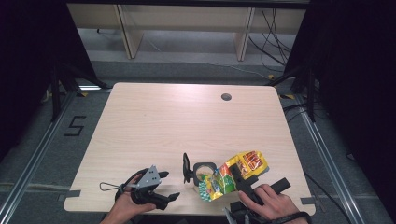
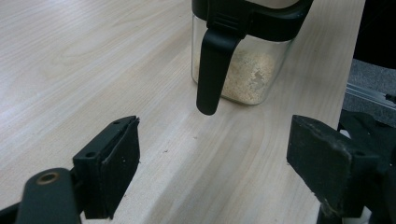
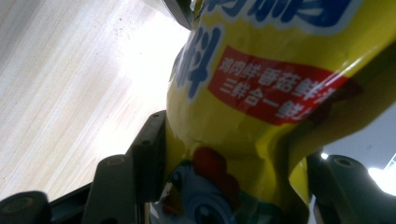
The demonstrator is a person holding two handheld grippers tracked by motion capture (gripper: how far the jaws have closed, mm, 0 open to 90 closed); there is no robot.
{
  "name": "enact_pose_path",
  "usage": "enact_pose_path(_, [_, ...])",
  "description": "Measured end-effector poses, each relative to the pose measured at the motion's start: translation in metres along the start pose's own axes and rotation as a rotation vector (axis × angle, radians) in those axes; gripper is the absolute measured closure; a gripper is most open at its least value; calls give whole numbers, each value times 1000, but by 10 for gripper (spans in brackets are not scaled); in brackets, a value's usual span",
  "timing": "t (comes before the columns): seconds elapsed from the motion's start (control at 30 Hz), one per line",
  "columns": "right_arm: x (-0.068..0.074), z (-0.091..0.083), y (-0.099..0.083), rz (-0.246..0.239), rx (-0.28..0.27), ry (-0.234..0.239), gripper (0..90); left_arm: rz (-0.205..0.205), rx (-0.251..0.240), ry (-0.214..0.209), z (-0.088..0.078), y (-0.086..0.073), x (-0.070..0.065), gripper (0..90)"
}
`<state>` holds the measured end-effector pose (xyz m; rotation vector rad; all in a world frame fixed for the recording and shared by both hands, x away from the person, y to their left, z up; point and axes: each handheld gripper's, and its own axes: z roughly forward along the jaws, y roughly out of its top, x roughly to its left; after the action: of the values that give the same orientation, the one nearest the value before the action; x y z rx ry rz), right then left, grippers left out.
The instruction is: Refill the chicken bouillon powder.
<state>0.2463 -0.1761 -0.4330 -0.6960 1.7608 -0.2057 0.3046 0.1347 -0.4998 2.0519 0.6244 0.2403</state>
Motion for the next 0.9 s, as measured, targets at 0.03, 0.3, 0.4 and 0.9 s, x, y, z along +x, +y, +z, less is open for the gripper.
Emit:
enact_pose_path(0.03, [1,-1,0,24,8,3,450,1,7,2,-1,0,0,169])
enact_pose_path(0.3, [-1,-3,-3,36,22,19,450,20,14,0,-1,1,2,170])
enact_pose_path(0.4, [-2,-1,-5,10,17,16,450,23,20,0,-1,0,2,169])
enact_pose_path(0.9, [-2,-2,-6,23,28,14,451,17,20,3,-1,0,2,170])
